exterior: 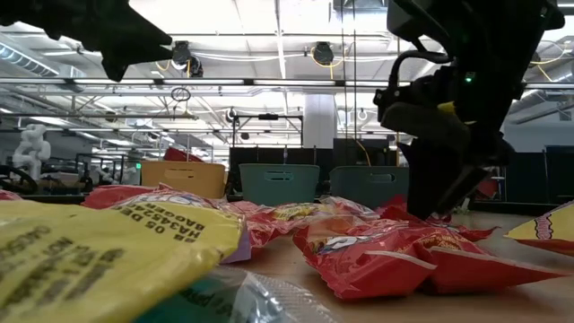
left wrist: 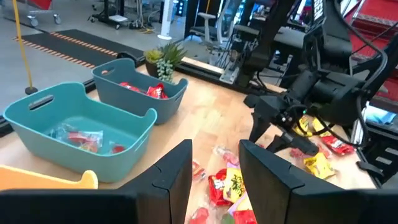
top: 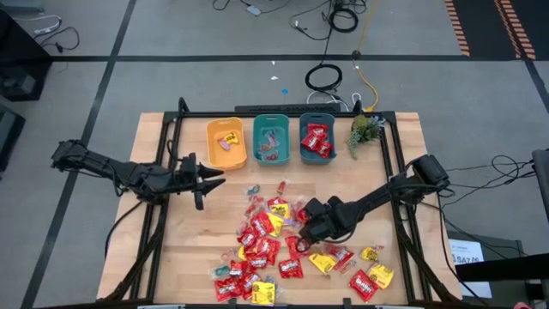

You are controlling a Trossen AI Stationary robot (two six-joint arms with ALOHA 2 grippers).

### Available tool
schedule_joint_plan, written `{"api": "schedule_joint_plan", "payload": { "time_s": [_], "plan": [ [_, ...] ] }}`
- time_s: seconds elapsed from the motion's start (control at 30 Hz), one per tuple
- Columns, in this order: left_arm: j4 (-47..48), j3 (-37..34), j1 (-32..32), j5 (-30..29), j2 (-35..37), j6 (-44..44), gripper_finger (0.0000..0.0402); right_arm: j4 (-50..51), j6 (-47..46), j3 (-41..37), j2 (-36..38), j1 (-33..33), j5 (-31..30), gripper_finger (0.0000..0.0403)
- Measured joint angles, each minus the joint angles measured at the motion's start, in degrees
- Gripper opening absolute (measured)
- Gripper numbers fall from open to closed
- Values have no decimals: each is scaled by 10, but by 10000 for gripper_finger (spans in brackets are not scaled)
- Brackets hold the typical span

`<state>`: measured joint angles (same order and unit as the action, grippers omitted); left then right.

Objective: Sort candy
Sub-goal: Put the red candy into the blue bin

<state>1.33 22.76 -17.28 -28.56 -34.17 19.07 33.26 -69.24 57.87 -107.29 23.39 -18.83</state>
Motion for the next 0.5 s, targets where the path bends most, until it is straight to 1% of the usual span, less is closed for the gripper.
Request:
{"api": "schedule_joint_plan", "payload": {
  "time_s": [0.07,0.23,0.27,0.3,0.37,0.5],
  "plan": [
    [2,0,0,0,0,0,141,-2,3,-1,5,-2,8,145],
    [12,0,0,1,0,1,141,18,28,-5,38,-7,26,27],
    [12,0,0,1,0,1,141,23,30,-6,47,-10,30,18],
    [12,0,0,3,0,1,141,33,31,-8,57,-13,35,16],
    [13,0,0,4,0,0,141,60,28,-12,83,-21,37,25],
    [14,0,0,4,0,-7,141,84,26,-7,146,-39,0,32]
  ]
}}
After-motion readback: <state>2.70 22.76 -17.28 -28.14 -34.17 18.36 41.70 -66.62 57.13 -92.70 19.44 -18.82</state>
